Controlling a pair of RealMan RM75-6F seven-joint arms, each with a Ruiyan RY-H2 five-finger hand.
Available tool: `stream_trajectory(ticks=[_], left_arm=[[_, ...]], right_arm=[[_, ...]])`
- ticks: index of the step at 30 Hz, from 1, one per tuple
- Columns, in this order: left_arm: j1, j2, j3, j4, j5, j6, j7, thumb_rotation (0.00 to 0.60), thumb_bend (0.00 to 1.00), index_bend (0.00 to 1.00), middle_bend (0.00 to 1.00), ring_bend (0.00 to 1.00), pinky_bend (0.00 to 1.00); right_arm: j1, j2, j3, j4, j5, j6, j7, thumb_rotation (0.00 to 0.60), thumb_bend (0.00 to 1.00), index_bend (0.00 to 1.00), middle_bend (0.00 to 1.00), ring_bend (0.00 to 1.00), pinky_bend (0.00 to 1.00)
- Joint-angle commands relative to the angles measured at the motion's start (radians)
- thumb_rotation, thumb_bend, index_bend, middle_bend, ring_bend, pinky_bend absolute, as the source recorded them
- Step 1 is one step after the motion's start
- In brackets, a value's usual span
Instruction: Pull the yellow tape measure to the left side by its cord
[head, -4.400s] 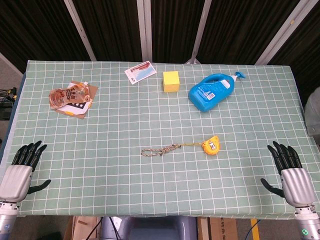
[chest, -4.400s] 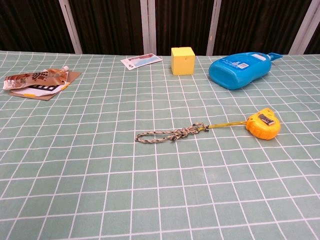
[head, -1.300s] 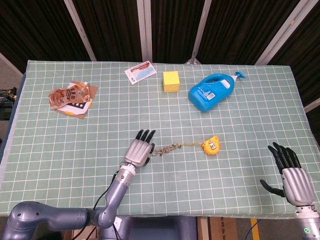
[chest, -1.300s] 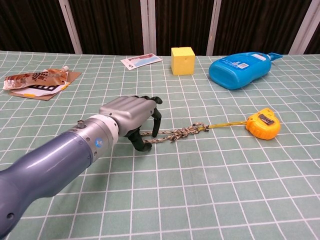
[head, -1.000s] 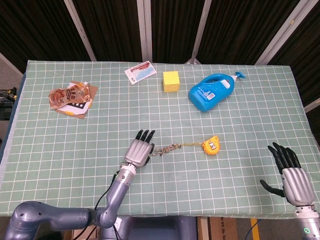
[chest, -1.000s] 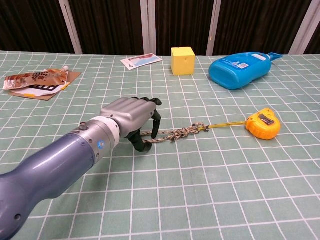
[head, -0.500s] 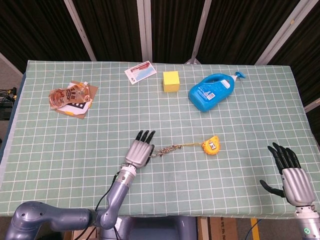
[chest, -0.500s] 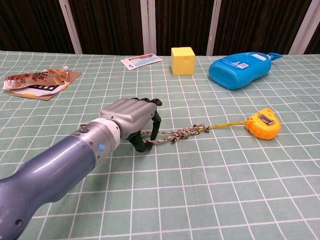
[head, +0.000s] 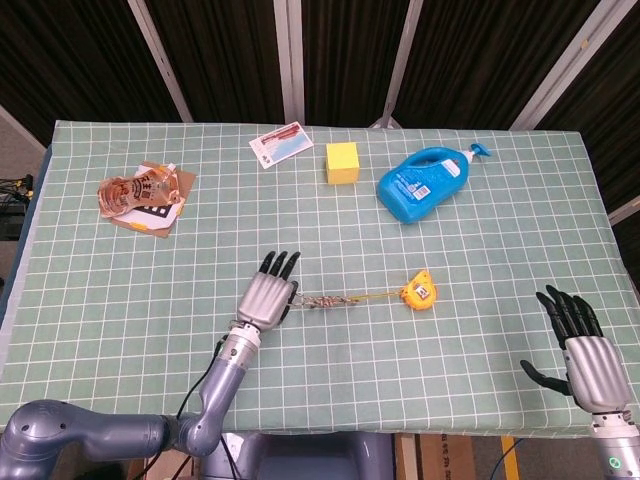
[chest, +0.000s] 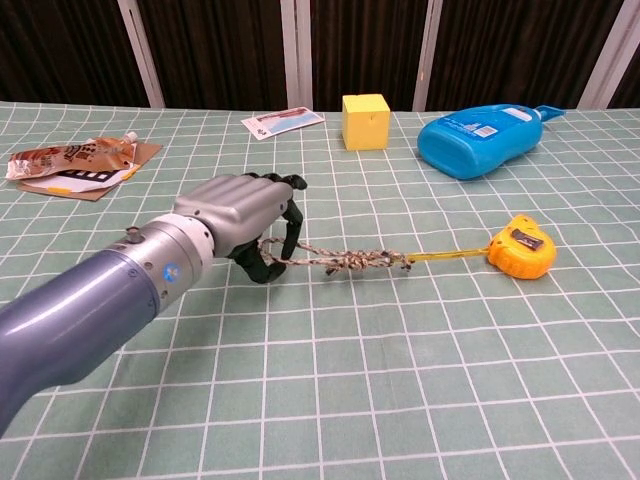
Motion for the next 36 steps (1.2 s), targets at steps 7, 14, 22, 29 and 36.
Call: stream_trajectory(ticks=[7,14,22,29,36], left_arm=[[0.036,0.157,0.02,-0.09,0.063,0.034,-0.016,0.6,0.52,0.61,0.01,0.0,0.0],[0.084,0.303,0.036,-0.137,0.095,0.061,-0.059,0.6,0.53,0.61,0.01,0.0,0.0],[0.157,0.476,0.076,-0.154,0.129,0.081,-0.127,0.6,0.53,0.61,0.01,0.0,0.0],[0.232,0.602,0.113,-0.125,0.163,0.097,-0.227,0.6,0.53,0.61,0.01,0.0,0.0],[0.281,0.663,0.133,-0.064,0.194,0.102,-0.307,0.6,0.53,0.61,0.02,0.0,0.0]], right_arm=[[-0.001,-0.002,0.001,-0.001,0.001,0.002,-0.008,0.6,0.22,0.0,0.0,0.0,0.0],[-0.002,-0.005,0.001,0.001,-0.002,0.006,-0.019,0.6,0.22,0.0,0.0,0.0,0.0],[-0.004,-0.009,0.001,0.001,-0.006,0.012,-0.032,0.6,0.22,0.0,0.0,0.0,0.0],[-0.006,-0.011,0.002,-0.001,-0.007,0.017,-0.042,0.6,0.22,0.0,0.0,0.0,0.0],[-0.007,-0.015,0.003,-0.003,-0.008,0.02,-0.053,0.6,0.22,0.0,0.0,0.0,0.0]])
